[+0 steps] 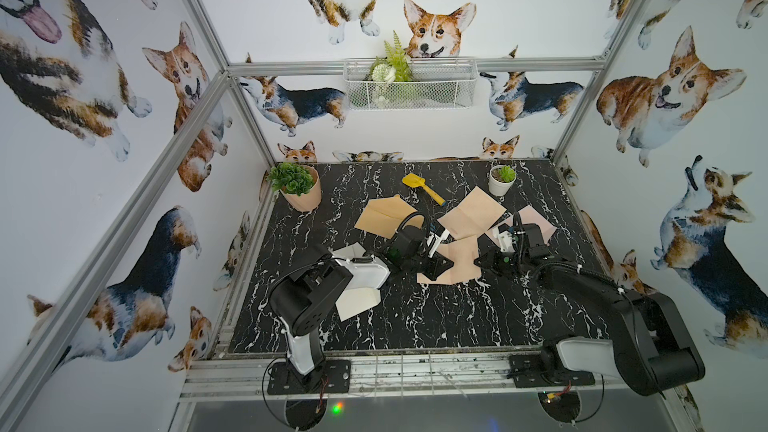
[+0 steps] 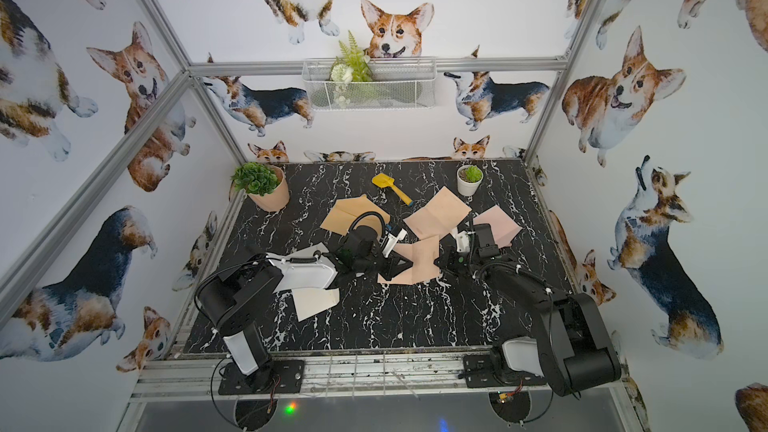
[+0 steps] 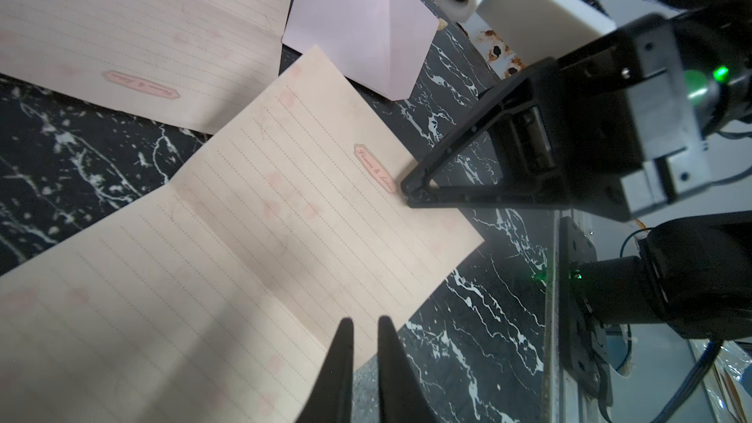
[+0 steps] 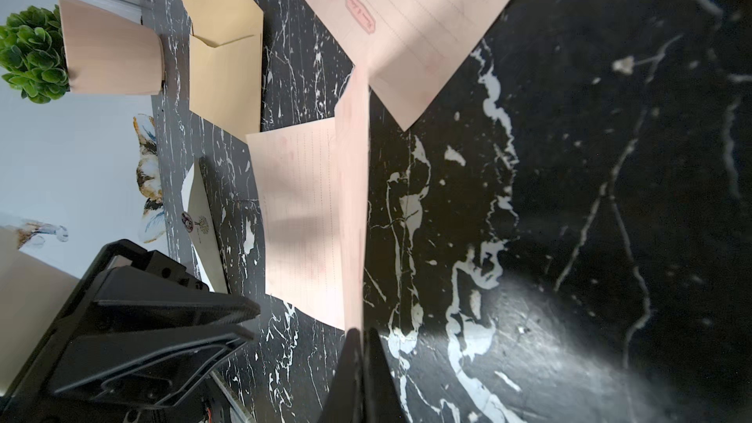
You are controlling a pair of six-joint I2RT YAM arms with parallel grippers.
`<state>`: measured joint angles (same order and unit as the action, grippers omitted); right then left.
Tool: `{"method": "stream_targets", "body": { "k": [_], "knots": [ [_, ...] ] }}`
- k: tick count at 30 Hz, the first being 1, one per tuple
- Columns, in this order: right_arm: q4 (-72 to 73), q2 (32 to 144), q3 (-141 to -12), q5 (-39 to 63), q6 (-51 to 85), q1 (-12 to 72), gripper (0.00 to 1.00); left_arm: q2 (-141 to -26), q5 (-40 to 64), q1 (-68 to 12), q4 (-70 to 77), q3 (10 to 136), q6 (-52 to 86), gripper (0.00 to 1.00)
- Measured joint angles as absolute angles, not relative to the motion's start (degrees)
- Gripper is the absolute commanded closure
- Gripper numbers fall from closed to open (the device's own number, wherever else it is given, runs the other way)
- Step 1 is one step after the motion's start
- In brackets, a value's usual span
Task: Take the letter paper out of the envelope
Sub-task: Unfold the letter paper at the center of the board.
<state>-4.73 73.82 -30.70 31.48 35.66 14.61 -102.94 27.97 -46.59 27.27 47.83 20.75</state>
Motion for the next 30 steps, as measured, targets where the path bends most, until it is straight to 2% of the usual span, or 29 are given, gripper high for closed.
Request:
{"method": "stream_targets", "body": {
  "k": [9,25,30],
  "knots": [
    [-4.75,74.76,-30.46,31.44,34.74,14.61,1.00,-105.65,25.80,-46.63,19.68,54.06,19.25,0.86],
    [-4.82,75.24,-30.22,29.76,33.17,14.24,1.00,-110.69,19.53,-46.37,0.03,64.14,13.78,1.00],
    [-4.82,76.18,-29.85,29.36,32.95,14.22,1.00,-113.95,18.59,-46.15,-6.33,68.42,11.29,1.00]
  ]
}}
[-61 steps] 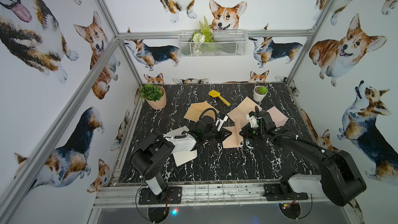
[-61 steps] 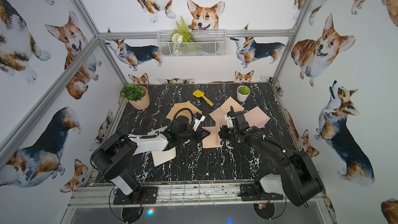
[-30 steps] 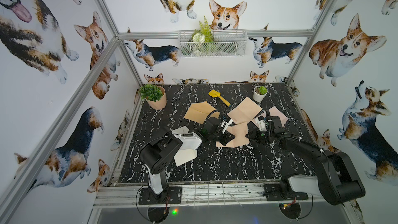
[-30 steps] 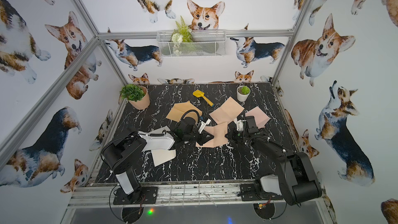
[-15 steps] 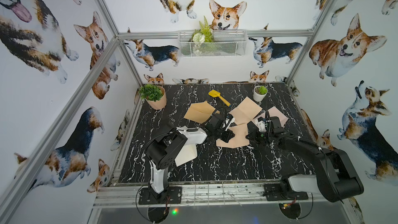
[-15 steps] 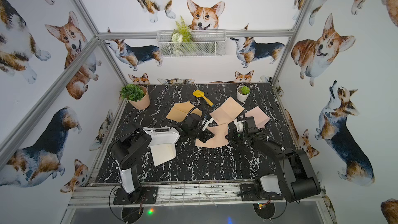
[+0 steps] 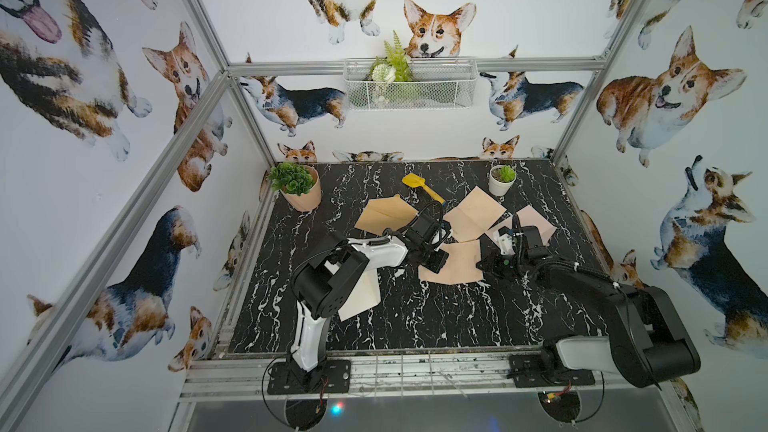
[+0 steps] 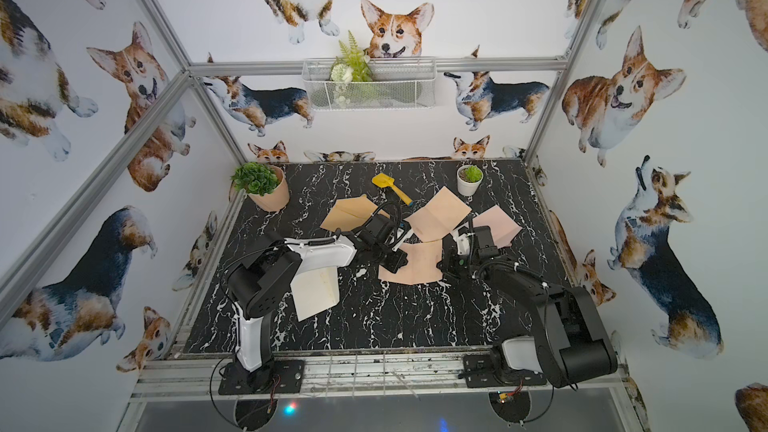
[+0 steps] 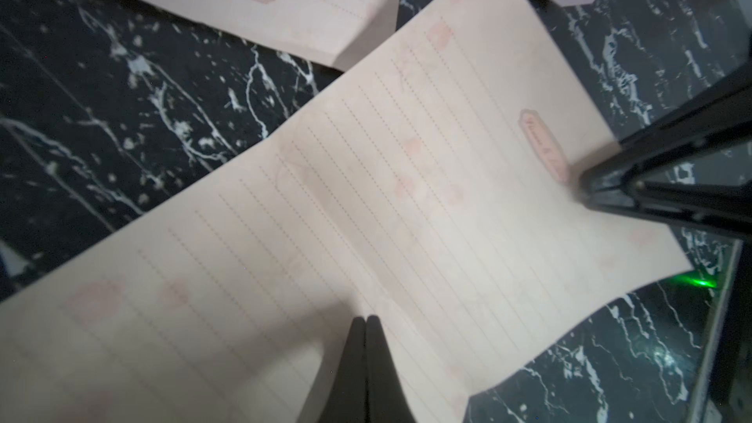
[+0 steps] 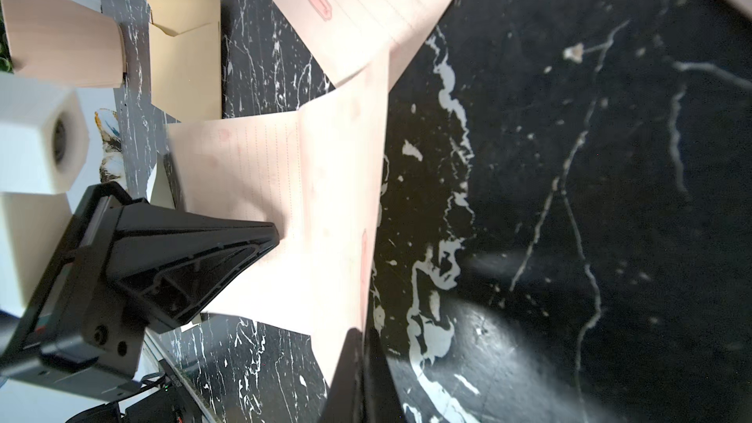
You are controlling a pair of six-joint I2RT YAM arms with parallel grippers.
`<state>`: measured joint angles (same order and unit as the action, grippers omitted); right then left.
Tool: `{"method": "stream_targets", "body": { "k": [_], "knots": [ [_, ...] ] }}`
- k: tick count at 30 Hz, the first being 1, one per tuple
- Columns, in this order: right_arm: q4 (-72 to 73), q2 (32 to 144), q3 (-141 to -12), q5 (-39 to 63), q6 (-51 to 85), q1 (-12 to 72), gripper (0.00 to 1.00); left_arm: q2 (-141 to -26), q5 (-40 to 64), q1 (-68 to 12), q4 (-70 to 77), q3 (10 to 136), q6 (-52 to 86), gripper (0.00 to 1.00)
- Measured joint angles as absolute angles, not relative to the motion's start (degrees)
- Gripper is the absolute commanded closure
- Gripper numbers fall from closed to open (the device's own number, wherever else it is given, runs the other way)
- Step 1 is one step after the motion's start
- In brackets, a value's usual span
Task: Take the letter paper out of the envelope
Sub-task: Unfold the letter paper at the center of the board.
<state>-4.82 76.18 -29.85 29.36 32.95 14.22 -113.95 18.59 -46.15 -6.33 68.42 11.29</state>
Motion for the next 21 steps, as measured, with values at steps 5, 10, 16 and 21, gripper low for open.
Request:
{"method": "stream_targets", "body": {
  "k": [5,10,16,21],
  "knots": [
    [-4.82,76.93,-29.67,28.51,32.64,14.20,1.00,-114.74,17.89,-45.65,-9.52,70.35,9.41,1.00],
    [-5.17,77.23,-29.67,27.38,31.64,14.15,1.00,-114.08,17.15,-44.91,-10.59,70.02,8.73,1.00],
    [-5.87,78.02,-29.69,25.61,31.44,14.15,1.00,-113.82,16.80,-44.51,-10.72,69.73,8.54,1.00],
    [-6.72,78.96,-30.04,24.01,31.42,14.13,0.90,-113.01,15.79,-44.25,-11.33,69.06,8.36,1.00]
  ]
}}
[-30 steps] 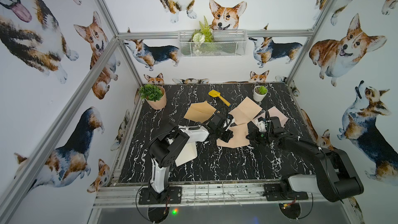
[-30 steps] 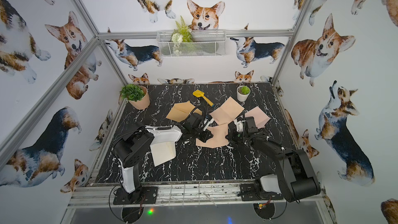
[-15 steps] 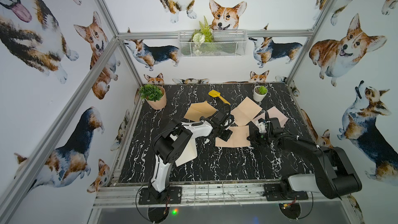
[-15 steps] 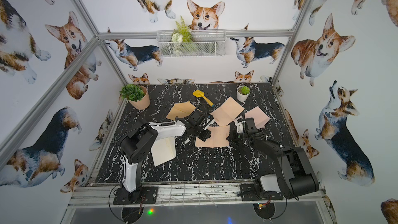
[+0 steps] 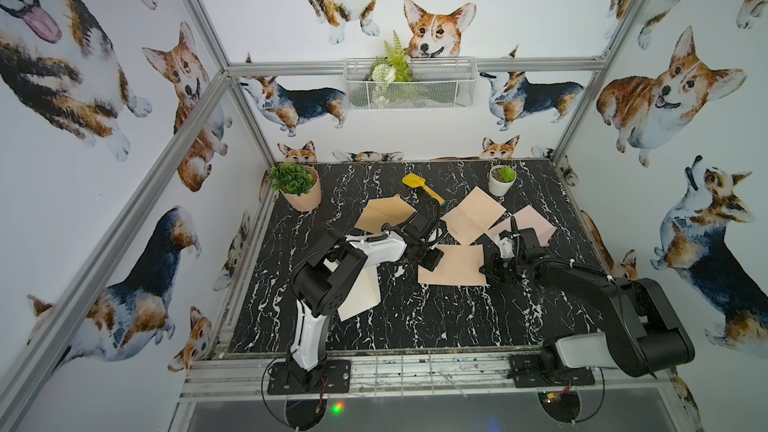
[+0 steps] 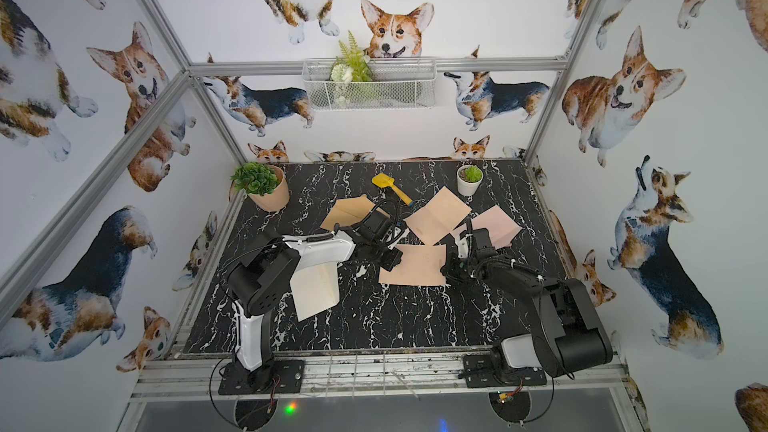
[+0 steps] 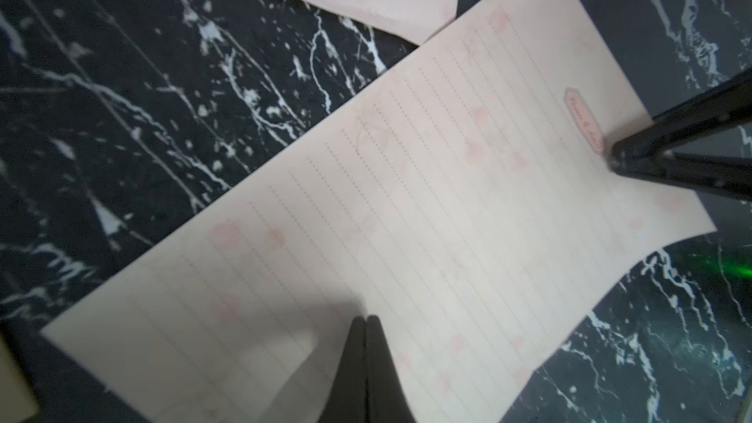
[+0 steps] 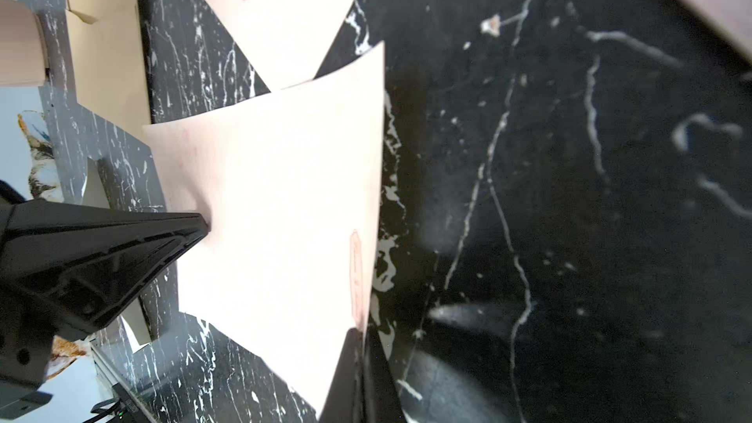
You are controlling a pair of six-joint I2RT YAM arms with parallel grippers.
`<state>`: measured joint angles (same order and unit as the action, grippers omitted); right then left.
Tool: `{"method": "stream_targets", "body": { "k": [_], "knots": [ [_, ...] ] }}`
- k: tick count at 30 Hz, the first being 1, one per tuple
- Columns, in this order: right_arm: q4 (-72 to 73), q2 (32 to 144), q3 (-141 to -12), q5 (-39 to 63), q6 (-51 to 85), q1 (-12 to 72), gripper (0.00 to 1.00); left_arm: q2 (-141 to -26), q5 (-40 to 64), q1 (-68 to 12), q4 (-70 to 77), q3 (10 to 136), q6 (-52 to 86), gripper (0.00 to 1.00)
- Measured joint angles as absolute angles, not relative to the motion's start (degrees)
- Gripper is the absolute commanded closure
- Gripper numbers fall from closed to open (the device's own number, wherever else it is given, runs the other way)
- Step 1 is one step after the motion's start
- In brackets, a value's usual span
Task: Take the letter paper out of the envelope
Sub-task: Unfold the letter paper at the center of the board.
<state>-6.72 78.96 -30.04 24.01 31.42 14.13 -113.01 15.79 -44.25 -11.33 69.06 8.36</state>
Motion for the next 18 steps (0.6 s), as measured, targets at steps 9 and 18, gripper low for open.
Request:
{"method": "stream_targets", "body": {
  "k": [9,18],
  "knots": [
    [-11.14,78.26,-32.23,20.91,30.22,14.15,0.55,-111.37,14.72,-43.46,-12.19,67.61,7.99,1.00],
    [-25.36,61.17,-40.75,5.58,27.66,26.39,0.65,-109.93,14.92,-43.31,-11.73,66.57,7.92,1.00]
  ]
}}
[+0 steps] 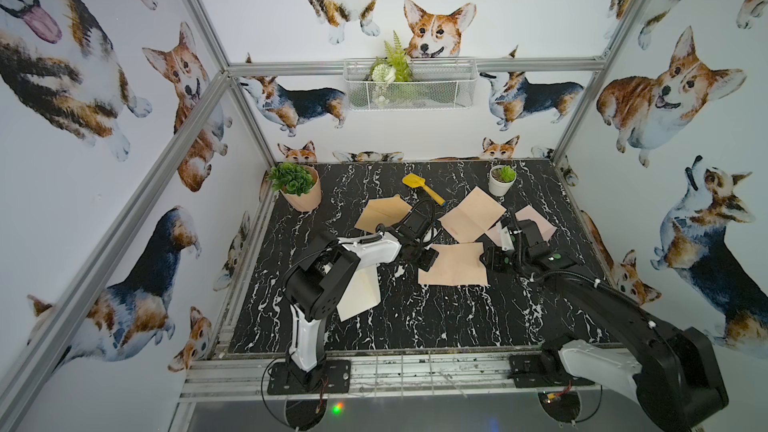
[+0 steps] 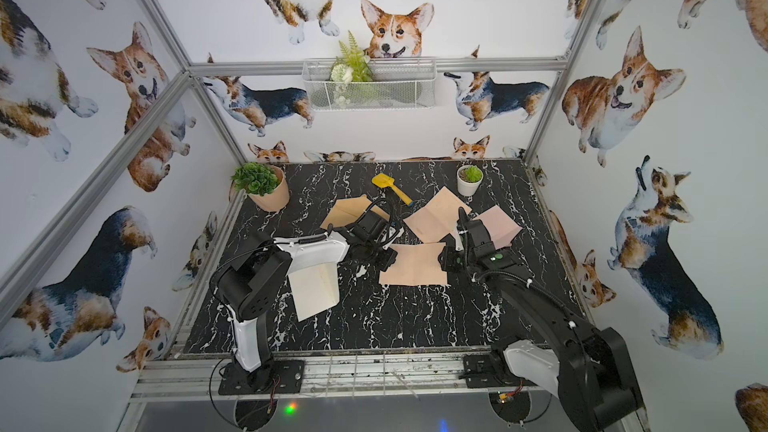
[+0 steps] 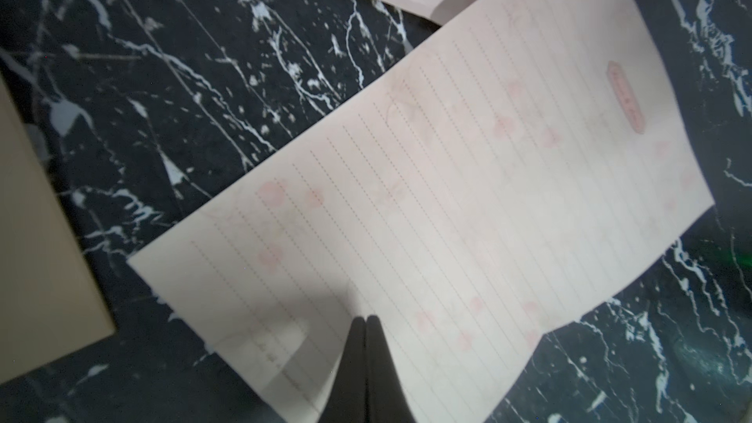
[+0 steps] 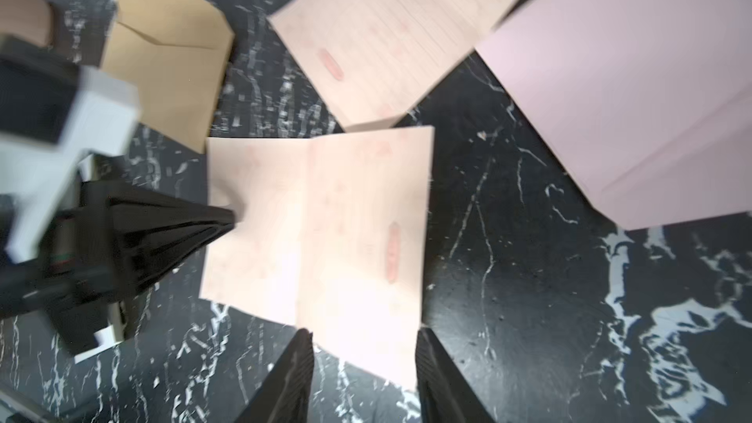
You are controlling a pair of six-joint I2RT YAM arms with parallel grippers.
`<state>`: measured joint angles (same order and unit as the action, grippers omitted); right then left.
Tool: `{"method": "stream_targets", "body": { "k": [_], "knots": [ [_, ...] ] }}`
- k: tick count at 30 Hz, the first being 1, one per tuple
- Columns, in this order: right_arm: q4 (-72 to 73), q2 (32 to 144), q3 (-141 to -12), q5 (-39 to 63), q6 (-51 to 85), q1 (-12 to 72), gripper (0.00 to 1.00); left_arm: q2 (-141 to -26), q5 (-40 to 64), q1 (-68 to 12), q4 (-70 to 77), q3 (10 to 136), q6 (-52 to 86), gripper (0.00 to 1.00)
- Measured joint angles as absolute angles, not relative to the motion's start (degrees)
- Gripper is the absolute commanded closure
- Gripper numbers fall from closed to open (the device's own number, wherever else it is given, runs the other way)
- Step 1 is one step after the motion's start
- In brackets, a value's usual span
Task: Take the letter paper out of the envelope
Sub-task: Unfold the letter paper at the center of the board, then move the letter paper to the center of the board.
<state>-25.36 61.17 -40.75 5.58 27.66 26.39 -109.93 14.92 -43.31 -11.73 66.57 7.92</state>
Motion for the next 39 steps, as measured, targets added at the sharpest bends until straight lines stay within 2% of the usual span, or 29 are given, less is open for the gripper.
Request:
{"method": "stream_targets", "body": {
  "k": [1,3,4,7,16,25,30,39],
  "knots": [
    [-26.55,60.27,-42.68,3.36,26.94,28.51,0.71,-109.86,14.94,-43.29,-11.64,66.48,7.92,1.00],
    [-28.18,59.68,-45.39,0.45,26.76,30.98,0.93,-109.82,14.92,-43.24,-11.44,66.41,7.92,1.00],
    [-28.67,59.72,-46.46,-0.19,26.57,31.88,1.00,-109.82,14.94,-43.24,-11.44,66.41,7.92,1.00],
    [-28.42,62.15,-47.62,0.21,25.93,32.71,1.00,-109.82,15.14,-43.24,-11.25,66.39,7.94,1.00],
    [-20.80,79.40,-47.62,4.91,28.14,37.19,1.00,-109.84,15.94,-43.13,-10.55,66.06,8.14,1.00],
    [-11.07,89.30,-47.05,7.49,30.30,38.13,1.00,-109.93,16.78,-43.05,-10.33,66.00,8.19,1.00],
    [-7.86,92.71,-44.88,7.92,31.48,38.11,1.00,-109.93,16.82,-42.76,-10.33,66.00,8.21,1.00],
    [-7.09,92.29,-44.07,5.93,30.22,37.01,1.00,-110.06,17.21,-42.57,-10.31,66.00,8.58,1.00]
  ]
}}
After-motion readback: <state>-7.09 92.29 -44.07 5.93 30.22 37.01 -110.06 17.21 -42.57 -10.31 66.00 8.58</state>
